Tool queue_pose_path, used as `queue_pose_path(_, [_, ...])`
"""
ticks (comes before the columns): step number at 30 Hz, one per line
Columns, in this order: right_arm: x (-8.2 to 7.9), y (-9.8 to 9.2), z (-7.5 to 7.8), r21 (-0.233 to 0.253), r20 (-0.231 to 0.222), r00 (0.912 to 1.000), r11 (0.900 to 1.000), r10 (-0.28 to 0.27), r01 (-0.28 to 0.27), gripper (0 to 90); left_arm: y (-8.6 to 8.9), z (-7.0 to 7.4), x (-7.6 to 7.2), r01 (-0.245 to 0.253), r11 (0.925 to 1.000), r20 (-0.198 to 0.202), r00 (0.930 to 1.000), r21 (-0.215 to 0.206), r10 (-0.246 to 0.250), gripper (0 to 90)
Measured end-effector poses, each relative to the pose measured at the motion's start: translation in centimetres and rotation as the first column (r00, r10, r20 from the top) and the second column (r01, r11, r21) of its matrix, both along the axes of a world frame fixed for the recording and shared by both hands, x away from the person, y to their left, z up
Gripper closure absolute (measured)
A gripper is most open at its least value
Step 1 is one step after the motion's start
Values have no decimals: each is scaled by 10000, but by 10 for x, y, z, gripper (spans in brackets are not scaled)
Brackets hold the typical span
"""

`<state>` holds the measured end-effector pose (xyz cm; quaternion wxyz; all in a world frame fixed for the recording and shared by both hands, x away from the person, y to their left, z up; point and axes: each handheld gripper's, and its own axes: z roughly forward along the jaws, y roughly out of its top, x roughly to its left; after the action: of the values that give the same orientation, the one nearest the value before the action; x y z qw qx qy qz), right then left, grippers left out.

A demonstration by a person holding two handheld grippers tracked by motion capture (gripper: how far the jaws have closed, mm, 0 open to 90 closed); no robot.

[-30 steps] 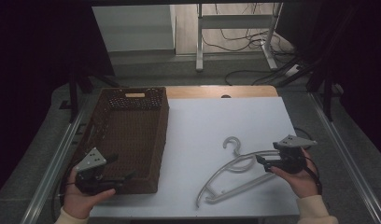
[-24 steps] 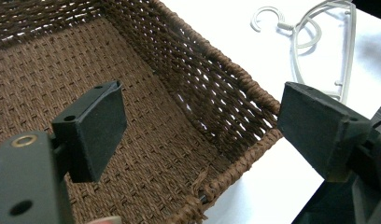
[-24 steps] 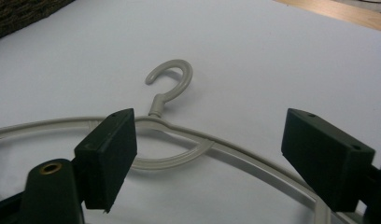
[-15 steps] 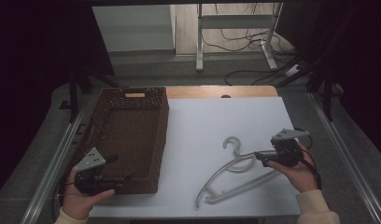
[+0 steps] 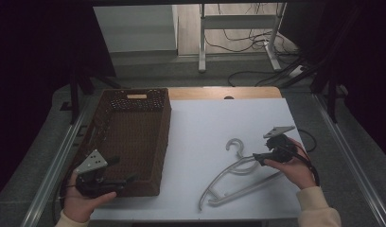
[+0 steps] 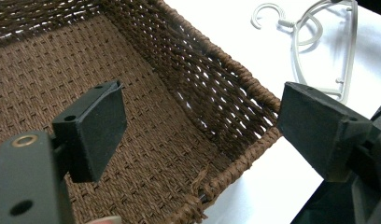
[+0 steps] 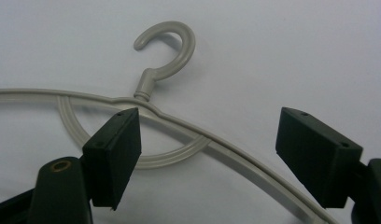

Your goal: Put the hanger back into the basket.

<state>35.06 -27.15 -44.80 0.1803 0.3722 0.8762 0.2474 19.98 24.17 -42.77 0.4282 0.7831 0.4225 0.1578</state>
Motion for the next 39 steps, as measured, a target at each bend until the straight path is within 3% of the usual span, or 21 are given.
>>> queue_pose_path(11, [16,17,-13,-928,-625,9963,9936,582,-639,270,0,0,0,8,10000,-12,10000,6,-8,163])
queue_pose_path(16, [20,23,-22,-1362,-964,9919,9861,829,-956,366,1,-1,0,23,10000,-32,10000,16,-23,163])
queue_pose_path(23, [22,25,-27,-1554,-1206,9871,9800,1058,-1240,380,0,-2,1,39,10000,-65,10000,40,-38,163])
queue_pose_path(30, [26,30,-36,-2132,-1615,9775,9623,1357,-1688,416,-1,-2,1,59,10000,-77,10000,50,-59,163])
queue_pose_path(34, [28,33,-34,-2014,-1746,9713,9597,1617,-1960,473,-1,-2,1,48,10000,-82,10000,58,-47,163])
queue_pose_path(39, [29,33,-34,-1997,-1826,9662,9553,1822,-2179,482,0,-2,0,42,10000,-71,10000,62,-42,162])
